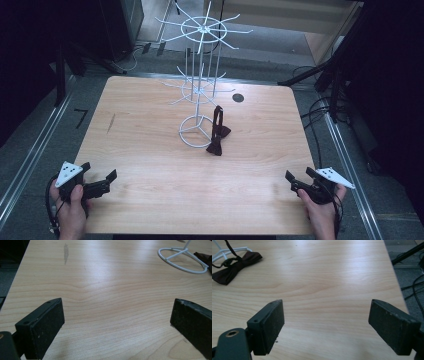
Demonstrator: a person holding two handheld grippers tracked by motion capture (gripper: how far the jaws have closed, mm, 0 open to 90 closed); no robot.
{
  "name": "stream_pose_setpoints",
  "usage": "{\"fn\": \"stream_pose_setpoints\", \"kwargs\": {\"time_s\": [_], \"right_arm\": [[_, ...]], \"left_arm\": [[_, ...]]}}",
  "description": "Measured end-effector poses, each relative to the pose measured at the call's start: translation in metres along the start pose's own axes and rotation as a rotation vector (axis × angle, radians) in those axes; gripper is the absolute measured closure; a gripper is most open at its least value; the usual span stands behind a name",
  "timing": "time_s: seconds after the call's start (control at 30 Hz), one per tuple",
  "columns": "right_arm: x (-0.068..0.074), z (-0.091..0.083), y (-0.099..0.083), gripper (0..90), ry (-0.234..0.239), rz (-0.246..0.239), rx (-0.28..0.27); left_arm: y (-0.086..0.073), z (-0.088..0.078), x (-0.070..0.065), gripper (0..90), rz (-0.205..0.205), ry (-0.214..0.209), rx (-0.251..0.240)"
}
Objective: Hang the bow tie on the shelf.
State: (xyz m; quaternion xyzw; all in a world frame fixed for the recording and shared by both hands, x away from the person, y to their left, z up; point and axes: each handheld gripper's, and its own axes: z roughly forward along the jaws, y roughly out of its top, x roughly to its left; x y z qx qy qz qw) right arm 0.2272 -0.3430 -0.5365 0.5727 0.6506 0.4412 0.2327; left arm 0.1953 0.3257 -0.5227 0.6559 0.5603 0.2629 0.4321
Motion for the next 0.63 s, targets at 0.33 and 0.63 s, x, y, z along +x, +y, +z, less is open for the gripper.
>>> {"fn": "stream_pose_setpoints", "kwargs": {"time_s": [0.33, 0.63], "right_arm": [[-0.030, -0.016, -0.013, 13.8, -0.036, 0.017, 0.000], [-0.031, -0.012, -0.017, 13.9, -0.043, 0.004, 0.012]], "left_arm": [[-0.001, -0.003, 0.000, 0.0, -0.008, 0.002, -0.028], [-0.002, -0.003, -0.002, 0.0, -0.005, 0.026, -0.039]]}}
